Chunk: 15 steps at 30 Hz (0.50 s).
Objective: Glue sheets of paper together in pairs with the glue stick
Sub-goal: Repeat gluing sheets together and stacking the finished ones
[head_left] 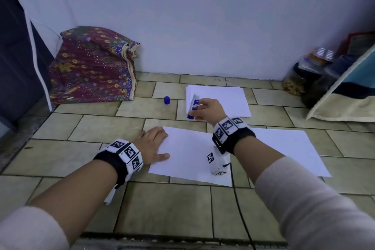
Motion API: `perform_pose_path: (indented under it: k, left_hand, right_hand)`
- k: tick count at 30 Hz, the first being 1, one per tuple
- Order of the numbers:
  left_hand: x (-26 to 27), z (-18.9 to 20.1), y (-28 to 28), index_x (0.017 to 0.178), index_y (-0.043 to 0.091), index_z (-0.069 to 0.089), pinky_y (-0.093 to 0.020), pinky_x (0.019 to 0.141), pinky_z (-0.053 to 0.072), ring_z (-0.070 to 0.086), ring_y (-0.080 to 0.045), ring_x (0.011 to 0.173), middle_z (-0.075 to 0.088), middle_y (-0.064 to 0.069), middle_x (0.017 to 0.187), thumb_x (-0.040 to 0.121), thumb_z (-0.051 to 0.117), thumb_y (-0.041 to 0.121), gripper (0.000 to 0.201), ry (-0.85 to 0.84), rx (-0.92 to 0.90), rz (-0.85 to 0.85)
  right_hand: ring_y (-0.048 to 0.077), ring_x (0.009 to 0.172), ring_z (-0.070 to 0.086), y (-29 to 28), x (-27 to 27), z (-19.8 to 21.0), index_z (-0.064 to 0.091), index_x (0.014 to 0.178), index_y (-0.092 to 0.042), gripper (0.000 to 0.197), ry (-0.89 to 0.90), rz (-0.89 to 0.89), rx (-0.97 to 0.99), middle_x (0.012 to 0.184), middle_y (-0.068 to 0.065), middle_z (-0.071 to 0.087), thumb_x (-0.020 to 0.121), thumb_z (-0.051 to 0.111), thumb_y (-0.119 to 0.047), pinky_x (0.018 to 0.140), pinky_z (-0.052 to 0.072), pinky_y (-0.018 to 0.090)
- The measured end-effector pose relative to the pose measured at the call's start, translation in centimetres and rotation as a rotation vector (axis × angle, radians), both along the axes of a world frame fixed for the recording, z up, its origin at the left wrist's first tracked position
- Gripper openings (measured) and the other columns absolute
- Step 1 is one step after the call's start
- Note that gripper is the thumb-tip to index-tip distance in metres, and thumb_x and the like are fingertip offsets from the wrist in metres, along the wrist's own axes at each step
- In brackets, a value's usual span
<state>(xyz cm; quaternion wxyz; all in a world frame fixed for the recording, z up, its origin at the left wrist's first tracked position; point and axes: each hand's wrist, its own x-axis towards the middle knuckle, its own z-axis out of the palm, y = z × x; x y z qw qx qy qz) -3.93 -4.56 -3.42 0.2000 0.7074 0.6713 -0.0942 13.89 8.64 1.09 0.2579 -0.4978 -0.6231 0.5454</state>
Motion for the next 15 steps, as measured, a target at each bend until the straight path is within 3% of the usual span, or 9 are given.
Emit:
perform_pose_path:
  k: [2,4,8,10,11,13,15]
  left_hand:
    - [-0.3,-0.2,0.0,0.152,0.019,0.002,-0.042,0.117,-0.003,-0.004,-0.014,0.147,-0.006,0.002,0.158,0.022,-0.009,0.102,0.155,0.008,-0.071,-0.023]
    - [-0.2,-0.5,0.1,0.152,0.02,-0.008,-0.044,0.116,-0.008,-0.014,-0.015,0.147,-0.015,0.003,0.159,0.016,-0.008,0.102,0.159,0.036,-0.106,-0.025]
    - [-0.2,-1.1,0.6,0.15,0.019,-0.019,-0.044,0.116,-0.011,-0.02,-0.015,0.146,-0.026,0.004,0.157,0.006,-0.024,0.096,0.163,0.083,-0.136,-0.007]
    - [-0.2,-1.1,0.8,0.15,0.019,-0.021,-0.042,0.116,-0.012,-0.021,-0.013,0.145,-0.027,0.007,0.156,0.012,-0.017,0.1,0.16,0.059,-0.156,0.007]
    - [-0.3,-1.2,0.9,0.15,0.019,-0.02,-0.041,0.116,-0.012,-0.021,-0.012,0.145,-0.027,0.009,0.155,0.022,-0.007,0.102,0.152,0.045,-0.163,0.018]
    - [-0.3,-1.2,1.0,0.15,0.019,-0.019,-0.04,0.116,-0.012,-0.02,-0.01,0.145,-0.026,0.007,0.156,0.05,0.012,0.086,0.124,0.044,-0.158,0.034]
    - [-0.4,-1.3,1.0,0.15,0.019,-0.019,-0.039,0.116,-0.011,-0.02,-0.011,0.145,-0.025,0.007,0.157,0.058,0.017,0.073,0.113,0.051,-0.149,0.037]
  right_hand:
    - [0.016,0.085,0.064,0.6,-1.2,-0.2,0.064,0.09,-0.014,0.024,-0.25,0.03,0.167,0.088,-0.001,0.069,0.072,0.079,-0.012,0.083,0.051,0.028]
    - [0.013,0.087,0.063,1.0,-2.5,-0.3,0.066,0.098,-0.014,0.029,-0.344,0.047,0.251,0.095,-0.001,0.071,0.072,0.079,-0.014,0.082,0.048,0.024]
    - [0.018,0.097,0.063,1.3,-5.2,-0.6,0.065,0.106,-0.01,0.031,-0.418,0.1,0.33,0.102,0.005,0.07,0.077,0.073,-0.013,0.076,0.046,0.023]
    - [0.022,0.097,0.061,1.5,-6.5,-0.7,0.064,0.106,-0.007,0.028,-0.458,0.138,0.352,0.101,0.009,0.067,0.079,0.069,-0.011,0.076,0.047,0.026]
    - [0.024,0.095,0.06,1.6,-7.0,-0.8,0.063,0.106,-0.006,0.026,-0.483,0.165,0.358,0.098,0.009,0.065,0.08,0.067,-0.01,0.074,0.046,0.027]
    - [0.024,0.09,0.057,1.5,-7.9,-0.9,0.06,0.102,-0.006,0.021,-0.549,0.23,0.366,0.092,0.009,0.059,0.082,0.065,-0.011,0.066,0.044,0.026]
    - [0.026,0.095,0.059,1.4,-8.5,-1.0,0.06,0.105,-0.003,0.023,-0.611,0.295,0.385,0.1,0.012,0.063,0.084,0.063,-0.012,0.069,0.047,0.027]
